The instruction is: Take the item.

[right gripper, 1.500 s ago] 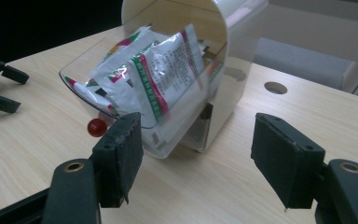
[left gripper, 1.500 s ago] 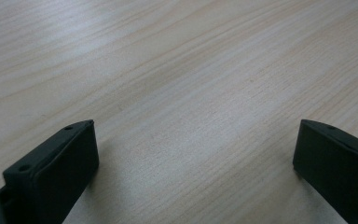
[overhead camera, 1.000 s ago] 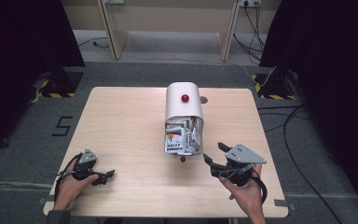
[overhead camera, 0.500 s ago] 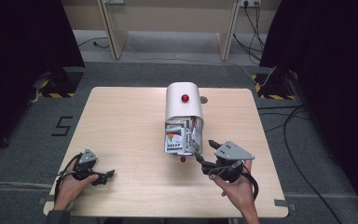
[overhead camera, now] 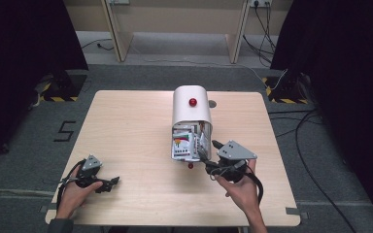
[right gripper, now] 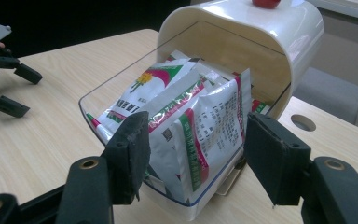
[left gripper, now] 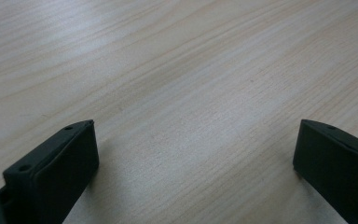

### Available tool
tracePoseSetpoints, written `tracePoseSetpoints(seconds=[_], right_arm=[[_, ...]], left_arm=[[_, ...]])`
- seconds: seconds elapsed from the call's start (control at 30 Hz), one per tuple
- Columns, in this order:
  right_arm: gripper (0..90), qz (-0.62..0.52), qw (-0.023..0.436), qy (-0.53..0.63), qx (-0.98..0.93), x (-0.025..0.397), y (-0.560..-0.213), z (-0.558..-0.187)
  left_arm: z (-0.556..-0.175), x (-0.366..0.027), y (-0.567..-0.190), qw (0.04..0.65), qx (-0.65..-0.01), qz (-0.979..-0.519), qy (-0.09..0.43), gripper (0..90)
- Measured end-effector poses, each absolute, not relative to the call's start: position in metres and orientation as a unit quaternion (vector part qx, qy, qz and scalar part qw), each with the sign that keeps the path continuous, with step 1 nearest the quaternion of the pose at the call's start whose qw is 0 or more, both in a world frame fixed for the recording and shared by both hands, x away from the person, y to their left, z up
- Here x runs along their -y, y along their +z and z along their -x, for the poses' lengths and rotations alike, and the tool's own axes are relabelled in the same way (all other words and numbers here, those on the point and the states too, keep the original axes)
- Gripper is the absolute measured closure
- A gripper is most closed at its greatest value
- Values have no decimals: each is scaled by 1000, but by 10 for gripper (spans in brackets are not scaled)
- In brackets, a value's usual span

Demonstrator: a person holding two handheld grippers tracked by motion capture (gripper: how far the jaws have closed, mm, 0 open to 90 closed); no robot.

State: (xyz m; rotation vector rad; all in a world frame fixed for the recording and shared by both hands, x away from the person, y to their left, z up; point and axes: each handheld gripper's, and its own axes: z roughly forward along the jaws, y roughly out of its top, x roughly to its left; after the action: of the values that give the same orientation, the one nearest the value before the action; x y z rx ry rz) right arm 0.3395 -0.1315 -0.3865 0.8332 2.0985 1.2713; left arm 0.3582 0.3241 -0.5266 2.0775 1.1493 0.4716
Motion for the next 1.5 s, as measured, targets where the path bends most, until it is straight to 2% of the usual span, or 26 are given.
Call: tracePoseSetpoints(seconds=[0.8, 0.97, 1.1, 1.17, 1.5], right_arm=[[580, -312, 308, 446, -780, 119, -402, -358], [688, -310, 305, 445, -783, 118, -404, -359], [815, -300, 322, 441, -782, 118, -403, -356], [847, -299, 326, 441, -781, 119, -402, -355], [869, -290, 323, 471, -768, 124, -392, -347]], left_arm=[[-358, -324, -527, 353, -444, -803, 182, 0], [-358, -324, -527, 353, -444, -803, 182, 0], [-358, -324, -526, 353, -445, -803, 182, 0], [-358, -324, -526, 353, -444, -803, 182, 0], [-358, -324, -526, 353, -444, -803, 182, 0]])
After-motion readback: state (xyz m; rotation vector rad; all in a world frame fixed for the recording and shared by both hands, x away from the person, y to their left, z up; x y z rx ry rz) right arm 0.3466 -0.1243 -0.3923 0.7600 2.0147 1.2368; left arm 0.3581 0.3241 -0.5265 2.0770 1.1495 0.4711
